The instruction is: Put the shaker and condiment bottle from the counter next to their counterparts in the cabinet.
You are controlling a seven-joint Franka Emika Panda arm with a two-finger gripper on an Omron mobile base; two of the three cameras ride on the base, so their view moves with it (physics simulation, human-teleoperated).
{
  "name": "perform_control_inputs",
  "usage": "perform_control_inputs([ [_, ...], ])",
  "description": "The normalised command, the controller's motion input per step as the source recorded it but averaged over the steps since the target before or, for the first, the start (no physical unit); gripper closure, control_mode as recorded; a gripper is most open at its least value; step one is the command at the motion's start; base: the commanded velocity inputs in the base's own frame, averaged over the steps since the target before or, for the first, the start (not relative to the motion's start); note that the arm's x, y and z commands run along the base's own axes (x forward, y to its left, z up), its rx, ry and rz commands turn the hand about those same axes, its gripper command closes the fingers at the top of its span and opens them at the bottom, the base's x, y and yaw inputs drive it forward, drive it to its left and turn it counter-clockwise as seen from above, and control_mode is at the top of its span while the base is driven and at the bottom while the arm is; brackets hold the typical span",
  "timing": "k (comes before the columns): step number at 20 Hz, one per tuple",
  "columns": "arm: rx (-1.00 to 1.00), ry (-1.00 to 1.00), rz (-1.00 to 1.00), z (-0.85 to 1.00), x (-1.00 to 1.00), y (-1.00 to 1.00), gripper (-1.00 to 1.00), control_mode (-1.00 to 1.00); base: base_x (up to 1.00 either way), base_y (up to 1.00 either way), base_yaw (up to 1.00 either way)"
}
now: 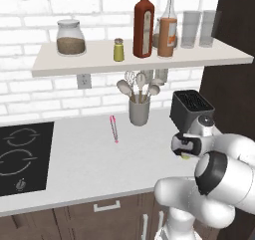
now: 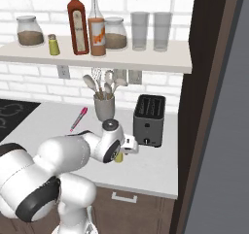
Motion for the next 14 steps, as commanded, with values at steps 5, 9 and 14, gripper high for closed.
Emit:
perform_control_inputs([
  [5,0.0,0.0,0.0,-0.28,0.21,-0.12,1.0,-1.0,0.0,0.0,0.0],
  [9,0.0,0.0,0.0,-0.19,0.38,-0.12,1.0,-1.0,0.0,0.0,0.0],
  [14,0.0,-0.04,0.0,0.01,0.14,-0.04,1.0,-1.0,0.0,0.0,0.0],
])
